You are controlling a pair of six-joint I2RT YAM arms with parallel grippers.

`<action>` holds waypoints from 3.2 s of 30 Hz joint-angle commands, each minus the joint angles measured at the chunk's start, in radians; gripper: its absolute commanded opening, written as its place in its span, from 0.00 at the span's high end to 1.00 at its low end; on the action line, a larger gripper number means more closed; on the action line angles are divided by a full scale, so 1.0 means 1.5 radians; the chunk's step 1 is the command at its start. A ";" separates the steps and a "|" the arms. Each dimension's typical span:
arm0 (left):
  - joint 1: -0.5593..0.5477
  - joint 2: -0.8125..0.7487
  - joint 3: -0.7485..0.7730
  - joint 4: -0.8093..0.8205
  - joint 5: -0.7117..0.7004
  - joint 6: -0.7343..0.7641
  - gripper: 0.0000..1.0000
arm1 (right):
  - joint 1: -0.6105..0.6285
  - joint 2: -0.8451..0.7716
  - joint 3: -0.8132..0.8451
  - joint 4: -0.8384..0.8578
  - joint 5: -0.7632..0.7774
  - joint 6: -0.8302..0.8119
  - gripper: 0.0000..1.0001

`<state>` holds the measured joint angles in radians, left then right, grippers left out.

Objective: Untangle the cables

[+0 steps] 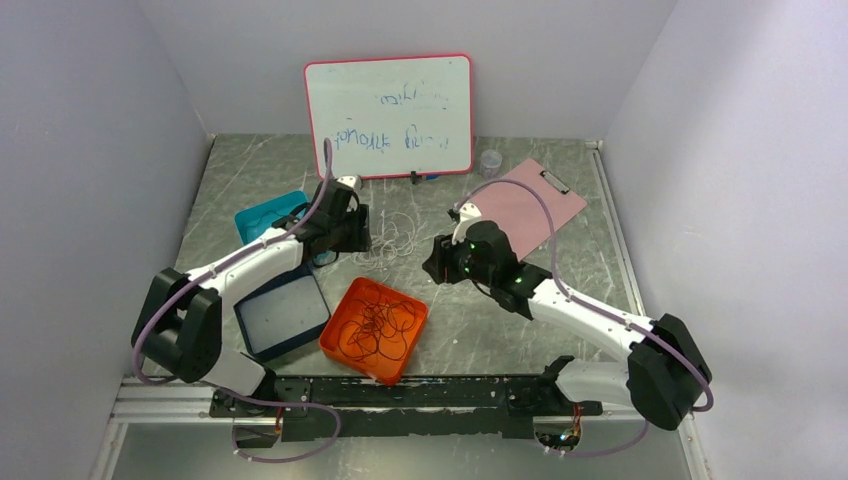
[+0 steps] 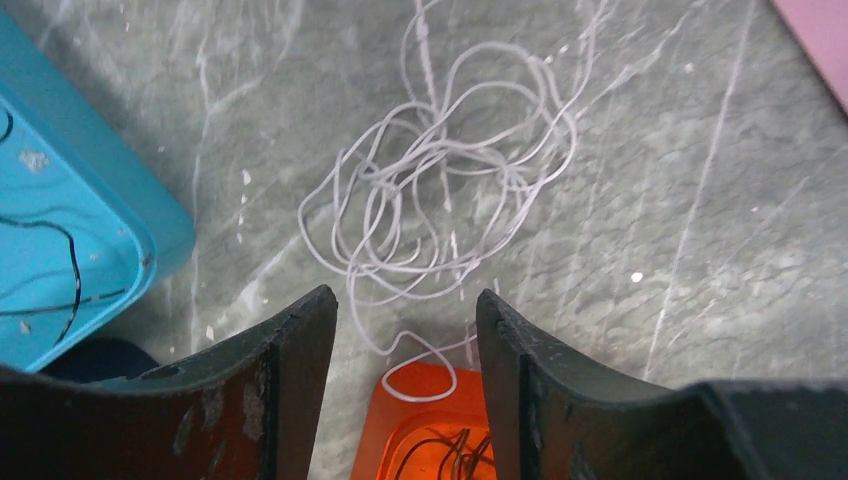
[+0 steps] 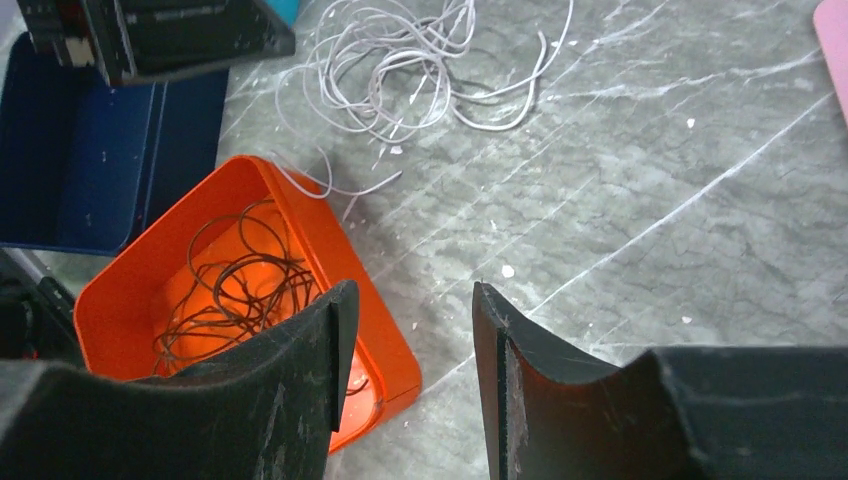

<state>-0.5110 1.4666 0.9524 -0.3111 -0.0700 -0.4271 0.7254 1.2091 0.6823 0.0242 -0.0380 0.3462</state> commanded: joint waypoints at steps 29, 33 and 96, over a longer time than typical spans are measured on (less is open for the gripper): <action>-0.003 0.276 0.369 -0.124 0.081 0.241 0.44 | -0.032 -0.014 -0.050 -0.035 0.048 0.083 0.51; -0.004 0.193 0.260 -0.076 0.079 0.186 0.42 | -0.033 -0.004 -0.057 -0.021 0.043 0.087 0.50; -0.095 0.243 0.308 -0.021 0.152 0.240 0.80 | -0.033 -0.148 -0.131 0.009 0.128 0.147 0.50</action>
<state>-0.6521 1.8114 1.4162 -0.3714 0.1528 -0.0322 0.6827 0.9977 0.5026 0.0521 0.1184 0.5545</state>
